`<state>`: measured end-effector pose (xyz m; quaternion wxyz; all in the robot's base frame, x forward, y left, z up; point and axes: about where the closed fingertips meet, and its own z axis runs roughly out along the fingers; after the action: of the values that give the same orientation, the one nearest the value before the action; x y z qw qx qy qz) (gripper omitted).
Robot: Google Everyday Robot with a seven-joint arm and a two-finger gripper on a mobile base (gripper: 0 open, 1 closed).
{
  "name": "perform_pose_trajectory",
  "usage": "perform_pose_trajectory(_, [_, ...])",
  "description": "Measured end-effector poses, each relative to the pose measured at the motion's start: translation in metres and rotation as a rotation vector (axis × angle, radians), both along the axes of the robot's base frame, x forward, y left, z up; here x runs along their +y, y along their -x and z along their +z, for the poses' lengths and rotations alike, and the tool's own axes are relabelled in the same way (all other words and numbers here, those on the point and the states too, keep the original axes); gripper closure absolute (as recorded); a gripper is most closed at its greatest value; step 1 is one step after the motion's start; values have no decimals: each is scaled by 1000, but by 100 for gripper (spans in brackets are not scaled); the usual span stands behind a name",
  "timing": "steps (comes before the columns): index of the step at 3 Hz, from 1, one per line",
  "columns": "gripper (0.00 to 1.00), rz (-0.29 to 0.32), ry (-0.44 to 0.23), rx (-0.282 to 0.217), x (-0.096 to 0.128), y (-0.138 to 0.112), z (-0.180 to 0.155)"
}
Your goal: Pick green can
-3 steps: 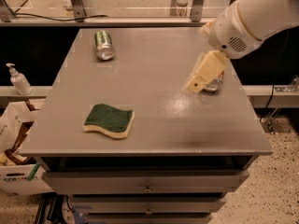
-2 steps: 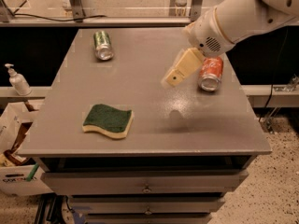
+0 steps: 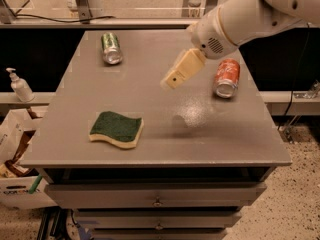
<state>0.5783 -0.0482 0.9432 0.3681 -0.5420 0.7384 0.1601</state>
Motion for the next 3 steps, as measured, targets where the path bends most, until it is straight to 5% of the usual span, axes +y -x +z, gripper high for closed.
perform_pose_trajectory(3, [0,-21,-145,-27,102,-77,-19])
